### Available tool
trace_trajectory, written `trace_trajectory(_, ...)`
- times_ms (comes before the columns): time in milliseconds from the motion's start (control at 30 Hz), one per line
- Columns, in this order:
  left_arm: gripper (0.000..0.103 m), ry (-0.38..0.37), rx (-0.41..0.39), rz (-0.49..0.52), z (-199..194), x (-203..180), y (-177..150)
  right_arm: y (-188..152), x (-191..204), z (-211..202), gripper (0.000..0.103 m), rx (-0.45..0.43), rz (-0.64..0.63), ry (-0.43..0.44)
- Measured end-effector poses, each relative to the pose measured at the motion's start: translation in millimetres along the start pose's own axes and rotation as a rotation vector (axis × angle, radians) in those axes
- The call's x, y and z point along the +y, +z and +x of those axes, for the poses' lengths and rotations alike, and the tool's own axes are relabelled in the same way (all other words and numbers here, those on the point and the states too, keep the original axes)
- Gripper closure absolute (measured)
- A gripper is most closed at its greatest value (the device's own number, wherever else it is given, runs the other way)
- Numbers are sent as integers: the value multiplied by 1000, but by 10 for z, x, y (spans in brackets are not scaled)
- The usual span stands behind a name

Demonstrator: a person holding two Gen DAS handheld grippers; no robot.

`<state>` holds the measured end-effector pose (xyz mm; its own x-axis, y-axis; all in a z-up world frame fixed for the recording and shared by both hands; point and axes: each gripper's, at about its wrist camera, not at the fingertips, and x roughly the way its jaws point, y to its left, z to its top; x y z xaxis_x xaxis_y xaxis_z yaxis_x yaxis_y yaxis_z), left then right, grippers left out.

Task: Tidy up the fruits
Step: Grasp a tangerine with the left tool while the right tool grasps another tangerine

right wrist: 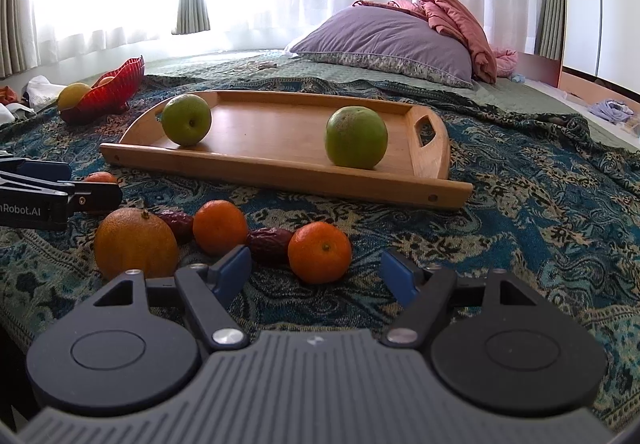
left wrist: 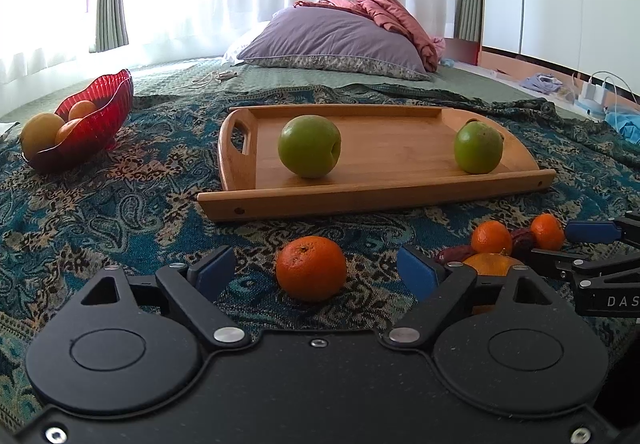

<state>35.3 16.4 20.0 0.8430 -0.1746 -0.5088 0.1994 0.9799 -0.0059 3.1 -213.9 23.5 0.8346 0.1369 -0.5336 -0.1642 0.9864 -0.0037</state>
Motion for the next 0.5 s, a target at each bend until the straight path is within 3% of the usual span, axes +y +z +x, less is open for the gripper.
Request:
trace_trajectory(233,36,-17,11,-27,-12,32,-4,-35,23,-25,28,-3,-16,7)
trace_trajectory(367,47,-34,10,-18,-31,11,1,-29,24,-29,39,-9,-10,12)
trace_trajectory(500,52,-35,7,-10,-42,-15,-5,-25,20,-17,49,-9,-4,15)
